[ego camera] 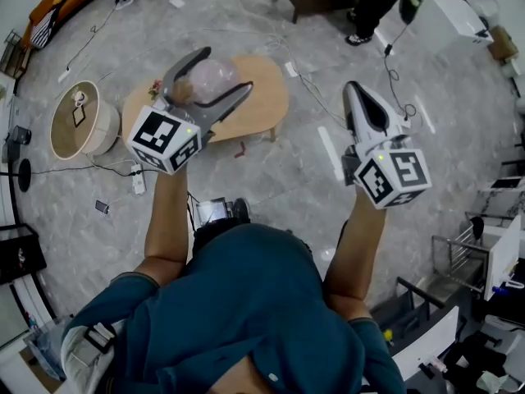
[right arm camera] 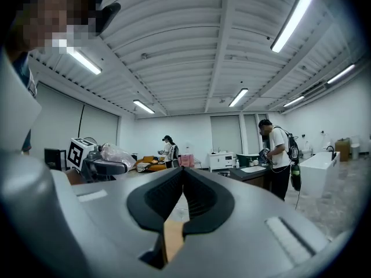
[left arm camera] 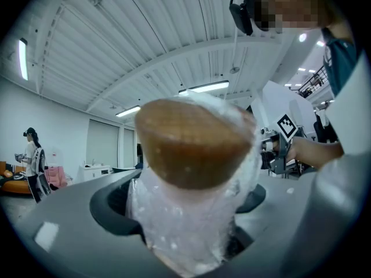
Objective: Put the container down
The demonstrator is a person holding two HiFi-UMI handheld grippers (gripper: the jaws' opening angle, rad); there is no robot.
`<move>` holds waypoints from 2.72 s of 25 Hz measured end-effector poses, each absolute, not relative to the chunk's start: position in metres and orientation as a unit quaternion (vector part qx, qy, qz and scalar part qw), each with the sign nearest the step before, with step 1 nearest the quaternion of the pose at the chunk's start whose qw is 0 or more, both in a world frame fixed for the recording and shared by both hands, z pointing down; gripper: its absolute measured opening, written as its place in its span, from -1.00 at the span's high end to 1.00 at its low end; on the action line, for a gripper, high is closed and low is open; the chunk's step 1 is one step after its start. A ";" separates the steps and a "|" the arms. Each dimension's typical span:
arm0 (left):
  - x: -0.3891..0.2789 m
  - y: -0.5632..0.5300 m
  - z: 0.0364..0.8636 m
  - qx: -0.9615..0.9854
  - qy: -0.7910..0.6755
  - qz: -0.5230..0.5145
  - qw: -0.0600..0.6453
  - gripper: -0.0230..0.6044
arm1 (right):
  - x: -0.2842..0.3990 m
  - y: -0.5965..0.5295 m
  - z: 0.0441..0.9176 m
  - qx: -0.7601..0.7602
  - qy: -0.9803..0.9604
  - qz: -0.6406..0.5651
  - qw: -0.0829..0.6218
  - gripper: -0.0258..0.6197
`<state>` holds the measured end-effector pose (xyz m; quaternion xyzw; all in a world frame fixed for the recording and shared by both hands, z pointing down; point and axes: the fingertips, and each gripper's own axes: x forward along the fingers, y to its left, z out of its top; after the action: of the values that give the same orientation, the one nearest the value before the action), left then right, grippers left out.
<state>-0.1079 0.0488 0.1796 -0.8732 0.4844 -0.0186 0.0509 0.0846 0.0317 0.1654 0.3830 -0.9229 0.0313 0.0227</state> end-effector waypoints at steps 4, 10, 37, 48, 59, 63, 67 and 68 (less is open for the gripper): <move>-0.128 0.032 0.180 -0.881 0.470 -0.009 0.049 -0.38 | 0.063 0.020 0.164 0.397 -0.917 0.026 0.031 0.89; -0.147 0.017 0.185 -0.881 0.471 0.002 0.043 -0.38 | 0.042 0.008 0.166 0.396 -0.917 0.024 0.044 0.89; -0.162 -0.082 0.210 -0.786 0.618 -0.016 0.010 -0.38 | -0.005 -0.181 0.185 0.222 -0.973 0.041 0.054 0.89; -0.122 -0.121 0.217 -0.759 0.650 -0.027 0.010 -0.38 | 0.020 -0.225 0.191 0.169 -0.983 0.049 0.050 0.89; -0.122 -0.141 0.242 -0.771 0.635 -0.051 -0.006 -0.38 | 0.032 -0.226 0.224 0.186 -0.978 0.080 0.058 0.89; -0.116 -0.165 0.251 -0.787 0.614 -0.057 -0.010 -0.38 | 0.044 -0.235 0.232 0.209 -0.972 0.087 0.060 0.89; -0.111 -0.192 0.264 -0.808 0.586 -0.059 -0.014 -0.38 | 0.053 -0.248 0.238 0.239 -0.964 0.090 0.066 0.89; -0.110 -0.200 0.268 -0.813 0.580 -0.059 -0.016 -0.38 | 0.055 -0.252 0.241 0.247 -0.962 0.092 0.069 0.89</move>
<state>-0.1101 -0.2001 0.2677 -0.8126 0.5797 -0.0590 -0.0162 0.0545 -0.2517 0.2407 0.2470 -0.9622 0.0916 0.0689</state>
